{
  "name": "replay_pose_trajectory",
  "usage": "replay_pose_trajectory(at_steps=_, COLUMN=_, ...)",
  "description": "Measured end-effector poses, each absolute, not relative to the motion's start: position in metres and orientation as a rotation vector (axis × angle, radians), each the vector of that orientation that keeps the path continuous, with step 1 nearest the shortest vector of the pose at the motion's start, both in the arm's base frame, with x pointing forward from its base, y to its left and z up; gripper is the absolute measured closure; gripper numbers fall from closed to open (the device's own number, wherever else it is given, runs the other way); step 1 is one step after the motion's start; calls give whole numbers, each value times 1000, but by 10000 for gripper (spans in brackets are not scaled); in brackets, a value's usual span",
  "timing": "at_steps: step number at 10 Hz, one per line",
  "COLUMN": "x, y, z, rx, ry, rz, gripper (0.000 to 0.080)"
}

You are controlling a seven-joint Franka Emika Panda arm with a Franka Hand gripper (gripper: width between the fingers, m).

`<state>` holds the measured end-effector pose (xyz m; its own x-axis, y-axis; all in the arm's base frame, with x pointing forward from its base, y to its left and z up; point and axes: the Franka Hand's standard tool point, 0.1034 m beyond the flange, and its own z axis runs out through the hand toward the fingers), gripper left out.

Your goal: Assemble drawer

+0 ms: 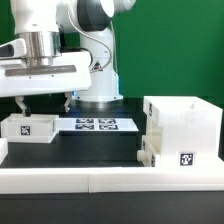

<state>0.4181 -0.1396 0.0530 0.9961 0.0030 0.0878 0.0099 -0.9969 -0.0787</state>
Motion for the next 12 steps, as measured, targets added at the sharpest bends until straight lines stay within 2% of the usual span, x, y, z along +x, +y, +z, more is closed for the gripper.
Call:
replay_pose_trajectory(at_steps=4, x=416, y=-137, z=49, rx=-3072, ry=-7, rz=-159, gripper=150)
replay_pose_trajectory(at_steps=6, x=405, y=-123, z=37, rx=-3090, ry=-7, rz=-190, gripper=150)
replay_pose_trajectory(at_steps=10, x=385, y=-124, z=10, rx=-3112, ry=5, rz=-228, gripper=150)
replay_pose_trajectory(at_steps=12, x=380, y=-126, z=5, rx=-3116, ry=-5, rz=-229, gripper=150)
